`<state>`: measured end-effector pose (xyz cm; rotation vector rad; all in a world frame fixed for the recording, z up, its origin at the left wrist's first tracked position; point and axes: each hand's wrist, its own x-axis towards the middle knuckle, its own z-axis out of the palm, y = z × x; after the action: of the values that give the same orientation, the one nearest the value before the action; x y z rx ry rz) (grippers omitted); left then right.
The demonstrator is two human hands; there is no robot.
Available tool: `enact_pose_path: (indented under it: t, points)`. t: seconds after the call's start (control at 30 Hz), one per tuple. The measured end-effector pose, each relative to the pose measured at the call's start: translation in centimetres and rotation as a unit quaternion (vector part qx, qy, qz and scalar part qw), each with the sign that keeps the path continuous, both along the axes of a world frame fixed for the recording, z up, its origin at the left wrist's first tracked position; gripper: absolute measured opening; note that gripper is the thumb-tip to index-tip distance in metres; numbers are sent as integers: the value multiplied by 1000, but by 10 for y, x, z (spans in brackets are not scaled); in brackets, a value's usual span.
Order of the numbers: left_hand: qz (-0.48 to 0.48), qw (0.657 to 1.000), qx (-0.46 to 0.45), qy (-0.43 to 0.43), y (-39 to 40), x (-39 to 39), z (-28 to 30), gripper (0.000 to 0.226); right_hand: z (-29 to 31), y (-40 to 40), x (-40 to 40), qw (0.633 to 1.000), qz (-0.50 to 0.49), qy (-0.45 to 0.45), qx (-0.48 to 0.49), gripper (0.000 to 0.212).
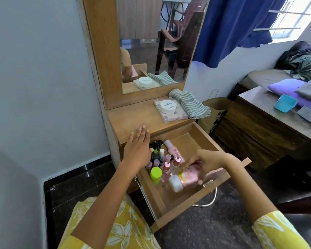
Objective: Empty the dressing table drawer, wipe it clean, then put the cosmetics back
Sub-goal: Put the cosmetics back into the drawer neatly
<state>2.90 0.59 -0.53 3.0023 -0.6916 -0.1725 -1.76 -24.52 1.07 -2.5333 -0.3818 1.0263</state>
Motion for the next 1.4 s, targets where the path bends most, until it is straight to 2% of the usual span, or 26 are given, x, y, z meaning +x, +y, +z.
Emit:
enact_pose_path:
  t: [0.1, 0.27, 0.47, 0.57, 0.73, 0.9, 1.0, 1.07, 1.13, 1.27, 1.4]
  points:
    - [5, 1000, 6, -9, -1, -2, -3, 67, -16, 3, 4, 1000, 15, 19, -8, 61]
    - [14, 1000, 5, -16, -2, -4, -5, 70, -38, 9, 0, 1000, -5, 1, 19, 48]
    - [22, 999, 0, -28, -4, -6, -11, 70, -48, 1, -9, 992, -96, -85, -17, 28]
    - [23, 999, -2, -31, -4, -6, -13, 69, -46, 11, -15, 989, -105, -106, -20, 23]
    - [26, 999, 3, -23, -5, -5, -13, 70, -56, 29, -21, 987, -94, -127, -25, 31]
    - [25, 999, 5, -21, -5, -6, -12, 69, -53, 23, -21, 988, -106, -113, 20, 24]
    - [24, 1000, 7, -17, -5, -5, -11, 70, -42, 11, -14, 967, -199, -148, 50, 21]
    - [24, 1000, 6, -15, -6, -5, -10, 70, -44, 6, -3, 942, -261, -211, 28, 19]
    - [23, 1000, 10, -15, -6, -5, -11, 71, -51, 10, 9, 930, -281, -235, 11, 24]
    - [24, 1000, 11, -15, -6, -5, -11, 71, -65, 24, 27, 943, -253, -215, -4, 35]
    - [23, 1000, 11, -11, -6, -5, -11, 72, -70, 26, 37, 944, -257, -208, -5, 35]
